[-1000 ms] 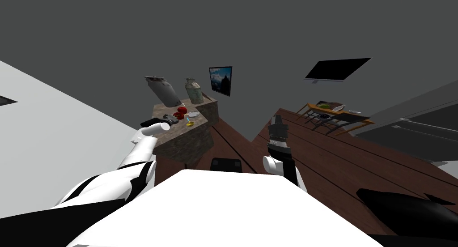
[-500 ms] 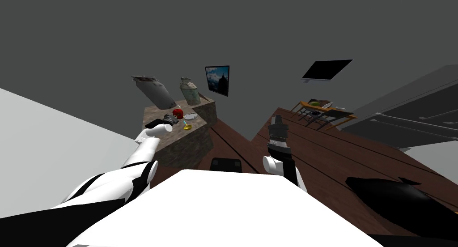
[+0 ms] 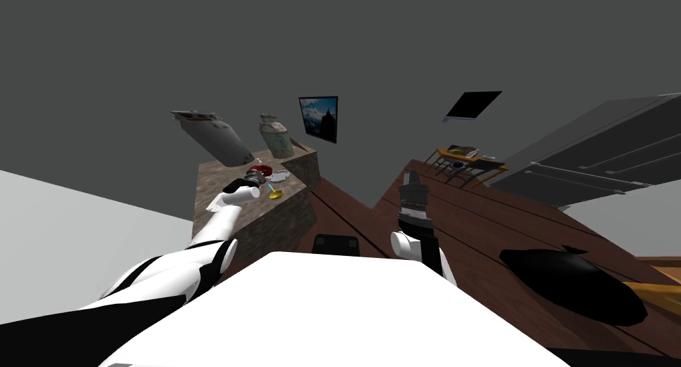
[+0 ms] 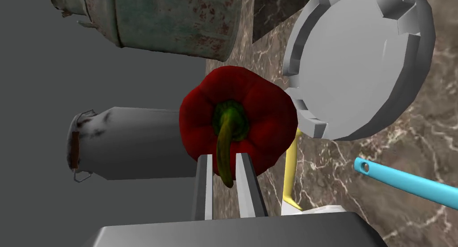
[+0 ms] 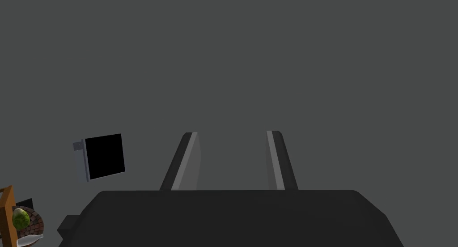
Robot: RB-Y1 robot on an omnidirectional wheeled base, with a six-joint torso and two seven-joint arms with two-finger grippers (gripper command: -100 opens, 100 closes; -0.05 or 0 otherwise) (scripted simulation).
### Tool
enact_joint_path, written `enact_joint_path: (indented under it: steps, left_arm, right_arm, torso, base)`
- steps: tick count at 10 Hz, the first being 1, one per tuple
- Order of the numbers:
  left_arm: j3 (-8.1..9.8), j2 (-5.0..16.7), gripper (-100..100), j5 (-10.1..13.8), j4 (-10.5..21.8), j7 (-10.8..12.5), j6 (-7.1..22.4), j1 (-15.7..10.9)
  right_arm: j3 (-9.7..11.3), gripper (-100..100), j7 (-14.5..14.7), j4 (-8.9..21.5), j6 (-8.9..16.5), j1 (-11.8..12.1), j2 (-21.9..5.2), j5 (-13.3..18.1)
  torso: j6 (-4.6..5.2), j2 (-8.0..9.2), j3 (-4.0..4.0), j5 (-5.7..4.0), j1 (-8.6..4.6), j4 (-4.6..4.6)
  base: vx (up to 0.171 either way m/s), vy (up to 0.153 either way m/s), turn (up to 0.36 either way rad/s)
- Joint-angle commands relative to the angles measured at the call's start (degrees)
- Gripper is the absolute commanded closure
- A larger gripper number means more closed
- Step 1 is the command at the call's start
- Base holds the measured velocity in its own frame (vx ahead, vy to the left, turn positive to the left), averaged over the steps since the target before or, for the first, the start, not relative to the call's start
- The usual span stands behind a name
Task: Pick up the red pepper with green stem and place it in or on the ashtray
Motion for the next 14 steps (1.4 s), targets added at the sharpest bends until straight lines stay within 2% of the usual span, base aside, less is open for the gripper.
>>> enact_joint_path:
  steps: [1, 4, 5, 6, 7, 11, 12, 13, 14]
  left_arm:
    - [-0.82, -0.23, 100, -1.73, 0.91, -2.31, -2.86, -0.15]
    - [-1.85, -0.68, 100, -4.15, 2.09, -5.26, -6.93, -0.25]
    - [-2.06, -0.78, 100, -4.67, 2.35, -5.89, -7.77, -0.29]
    - [-1.95, -0.71, 100, -4.27, 2.20, -5.37, -7.12, -0.25]
    - [-2.00, -0.72, -100, -4.33, 2.24, -5.53, -7.34, -0.28]
    - [-2.00, -0.72, -100, -4.33, 2.24, -5.52, -7.32, -0.28]
    - [-2.00, -0.72, 0, -4.33, 2.24, -5.52, -7.32, -0.28]
    - [-2.68, 0.93, -100, -6.73, 2.28, -2.65, -7.68, 0.90]
    - [-2.68, 0.93, -100, -6.73, 2.28, -1.43, -7.68, 0.90]
  right_arm:
    - [0.00, 0, 0.00, 0.00, 0.00, 0.00, 0.00, 0.00]
    - [0.00, 0, 0.00, 0.00, 0.00, 0.00, 0.00, 0.00]
    - [0.00, 0, 0.00, 0.00, 0.00, 0.00, 0.00, 0.00]
    - [0.00, 0, 0.00, 0.00, 0.00, 0.00, 0.00, 0.00]
    - [0.00, 0, 0.00, 0.00, 0.00, 0.00, 0.01, 0.00]
    - [0.01, 0, 0.00, 0.00, 0.00, 0.00, 0.01, 0.00]
    - [0.01, 0, 0.00, 0.00, 0.00, 0.00, 0.01, 0.00]
    - [0.01, 0, 0.00, 0.00, 0.00, 0.00, 0.01, 0.00]
    - [0.01, 0, 0.00, 0.00, 0.00, 0.00, 0.01, 0.00]
  torso:
    - [0.00, 0.00, 0.00, 0.00, 0.00, 0.00]
    - [-0.04, 0.05, 0.03, -0.04, -0.06, 0.03]
    - [-0.05, 0.11, 0.08, -0.07, -0.12, 0.05]
    - [-0.08, 0.17, 0.11, -0.09, -0.19, 0.07]
    - [-0.13, 0.25, 0.16, -0.12, -0.32, 0.08]
    - [-0.13, 0.35, 0.22, -0.16, -0.45, 0.11]
    - [-0.13, 0.35, 0.23, -0.16, -0.45, 0.11]
    - [-0.13, 0.35, 0.23, -0.16, -0.45, 0.11]
    - [-0.13, 0.31, 0.20, -0.17, -0.52, 0.10]
  base:
    - [0.046, 0.110, -0.146]
    - [0.039, 0.090, -0.117]
    - [0.021, 0.062, -0.069]
    - [0.010, 0.025, -0.019]
    - [0.004, 0.005, 0.000]
    - [0.000, 0.000, 0.000]
    - [0.000, 0.000, 0.000]
    - [0.021, -0.023, -0.029]
    - [0.027, -0.022, -0.006]
